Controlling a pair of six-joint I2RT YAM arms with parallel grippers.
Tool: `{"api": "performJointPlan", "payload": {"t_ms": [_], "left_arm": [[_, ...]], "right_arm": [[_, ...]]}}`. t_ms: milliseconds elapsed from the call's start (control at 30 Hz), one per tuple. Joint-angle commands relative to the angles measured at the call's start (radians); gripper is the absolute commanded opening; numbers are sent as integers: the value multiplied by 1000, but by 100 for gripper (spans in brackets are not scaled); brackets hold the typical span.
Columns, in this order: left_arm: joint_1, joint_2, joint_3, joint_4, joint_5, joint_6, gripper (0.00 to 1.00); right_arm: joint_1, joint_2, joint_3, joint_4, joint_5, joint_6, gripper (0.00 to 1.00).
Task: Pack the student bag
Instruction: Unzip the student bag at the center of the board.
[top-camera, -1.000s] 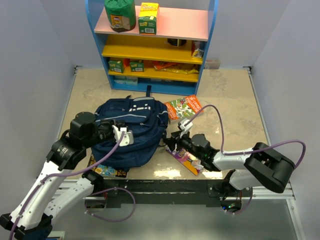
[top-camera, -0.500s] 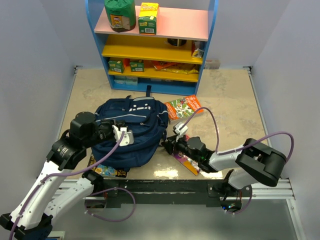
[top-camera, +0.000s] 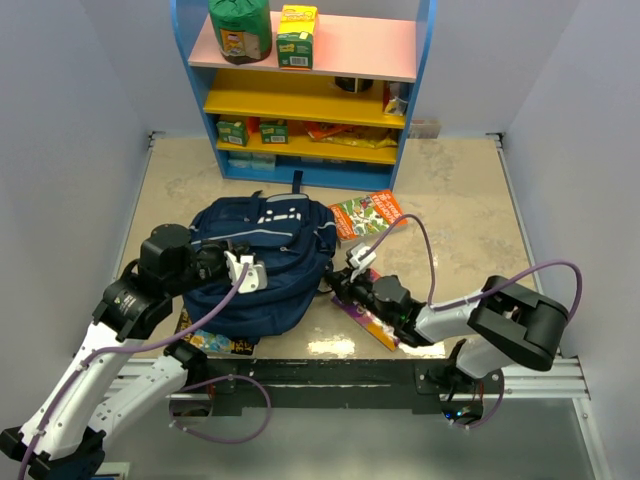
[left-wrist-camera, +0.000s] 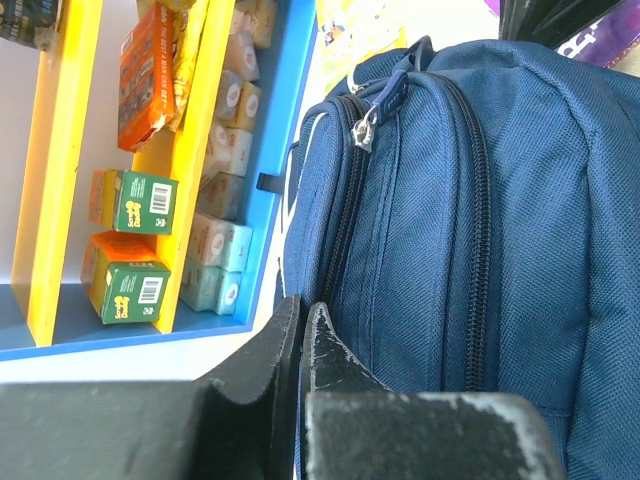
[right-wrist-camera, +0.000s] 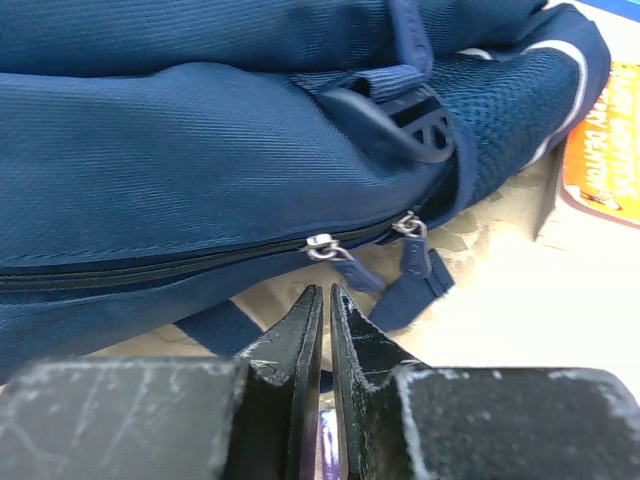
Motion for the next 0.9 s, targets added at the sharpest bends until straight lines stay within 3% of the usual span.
{"api": "performJointPlan", "payload": {"t_ms": [0,67,100,267,500,867], "left_arm": [[6,-23,45,159,5,-16,0],[6,-23,48,156,5,-13,0],[6,-23,50,154,5,-12,0],[6,-26,53,146,5,-11,0],[6,-33,53,139,10,-10,0],[6,-30,53,120,19,-16,0]], "right_arm": [[23,8,19,67,18,-23,13],[30,25,24,66,12,-24,21],[37,29,25,66,12,-23,31],[50,59,41,76,31,-17,34],[50,97,56,113,142,-43,23],[77,137,56,184,110,-66,0]]}}
